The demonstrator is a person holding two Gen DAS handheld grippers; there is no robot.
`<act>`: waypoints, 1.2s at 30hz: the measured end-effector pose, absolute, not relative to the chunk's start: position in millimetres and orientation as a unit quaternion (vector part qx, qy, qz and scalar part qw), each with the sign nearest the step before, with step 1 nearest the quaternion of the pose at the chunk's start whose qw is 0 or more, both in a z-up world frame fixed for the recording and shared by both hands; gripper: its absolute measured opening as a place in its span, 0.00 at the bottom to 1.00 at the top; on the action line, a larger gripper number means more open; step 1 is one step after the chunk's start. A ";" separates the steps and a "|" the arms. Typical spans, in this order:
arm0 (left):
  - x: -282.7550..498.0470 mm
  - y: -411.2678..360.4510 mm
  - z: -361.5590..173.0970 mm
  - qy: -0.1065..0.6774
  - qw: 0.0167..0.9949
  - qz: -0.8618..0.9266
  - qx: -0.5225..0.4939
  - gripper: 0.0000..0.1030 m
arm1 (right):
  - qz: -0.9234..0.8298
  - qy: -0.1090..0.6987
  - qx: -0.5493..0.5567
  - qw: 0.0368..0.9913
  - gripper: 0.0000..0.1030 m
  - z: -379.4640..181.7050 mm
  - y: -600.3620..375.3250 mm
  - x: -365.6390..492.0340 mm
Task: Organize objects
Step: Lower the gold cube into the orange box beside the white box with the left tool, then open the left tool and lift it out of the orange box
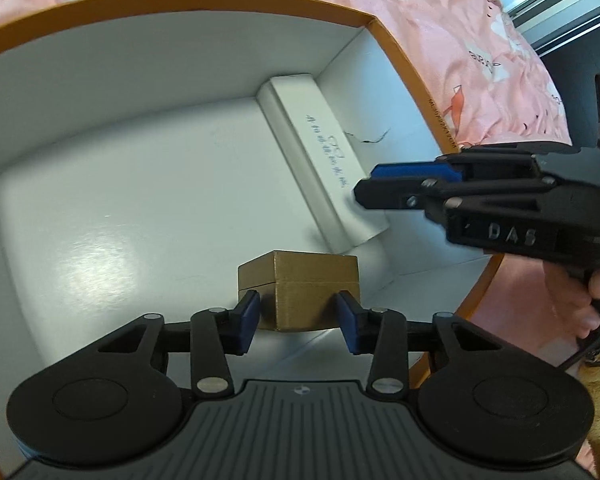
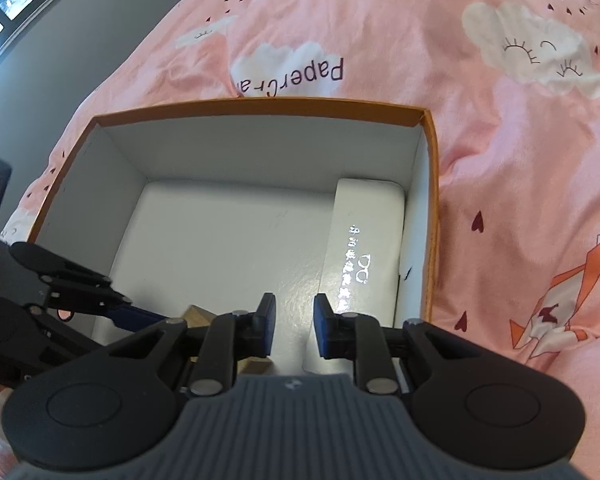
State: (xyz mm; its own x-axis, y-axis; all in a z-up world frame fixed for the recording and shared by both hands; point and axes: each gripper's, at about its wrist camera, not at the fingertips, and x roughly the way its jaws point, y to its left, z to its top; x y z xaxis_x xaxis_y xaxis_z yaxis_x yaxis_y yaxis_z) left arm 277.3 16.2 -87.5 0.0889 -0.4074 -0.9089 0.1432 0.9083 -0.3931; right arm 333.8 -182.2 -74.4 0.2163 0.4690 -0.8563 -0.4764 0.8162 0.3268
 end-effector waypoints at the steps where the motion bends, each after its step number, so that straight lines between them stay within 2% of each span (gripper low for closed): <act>1: 278.8 13.6 -88.0 0.649 0.730 -0.190 -0.099 0.46 | 0.307 0.551 -0.008 0.776 0.22 -76.3 -180.3 334.0; 5: 280.0 5.7 -89.1 0.655 0.723 -0.200 -0.093 0.44 | 0.327 0.572 -0.017 0.752 0.21 -86.1 -171.0 333.4; 8: 276.2 6.5 -91.4 0.663 0.710 -0.210 -0.111 0.41 | 0.326 0.602 -0.027 0.728 0.10 -95.5 -165.6 331.9; 13: 276.5 0.7 -94.8 0.665 0.708 -0.197 -0.129 0.40 | 0.321 0.608 -0.070 0.723 0.07 -99.3 -161.6 327.0; 16: 278.8 2.0 -99.1 0.671 0.698 -0.189 -0.162 0.36 | 0.318 0.602 -0.079 0.729 0.08 -96.0 -159.7 326.8; 18: 280.1 1.9 -103.7 0.674 0.687 -0.191 -0.192 0.27 | 0.313 0.602 -0.079 0.730 0.08 -95.1 -161.2 329.0; 20: 282.1 -1.7 -109.3 0.677 0.678 -0.194 -0.213 0.23 | 0.313 0.602 -0.077 0.730 0.07 -93.9 -162.9 329.9; 22: 283.2 -6.0 -112.7 0.675 0.676 -0.195 -0.223 0.23 | 0.306 0.595 -0.082 0.738 0.05 -90.9 -164.9 329.4; 31: 284.4 -23.5 -116.3 0.665 0.683 -0.197 -0.231 0.22 | 0.272 0.546 -0.086 0.788 0.08 -68.7 -182.6 323.6; 36: 280.7 -28.5 -110.6 0.658 0.696 -0.192 -0.214 0.27 | 0.262 0.539 -0.074 0.797 0.12 -62.6 -193.5 323.9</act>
State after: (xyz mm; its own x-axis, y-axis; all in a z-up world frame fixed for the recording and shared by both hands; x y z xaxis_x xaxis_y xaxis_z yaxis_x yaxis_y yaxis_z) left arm 280.7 -28.5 -110.6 0.0607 -0.5491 -0.8336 -0.0136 0.8346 -0.5507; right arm 323.9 -193.5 -62.6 0.2822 0.3391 -0.8974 -0.4975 0.8516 0.1653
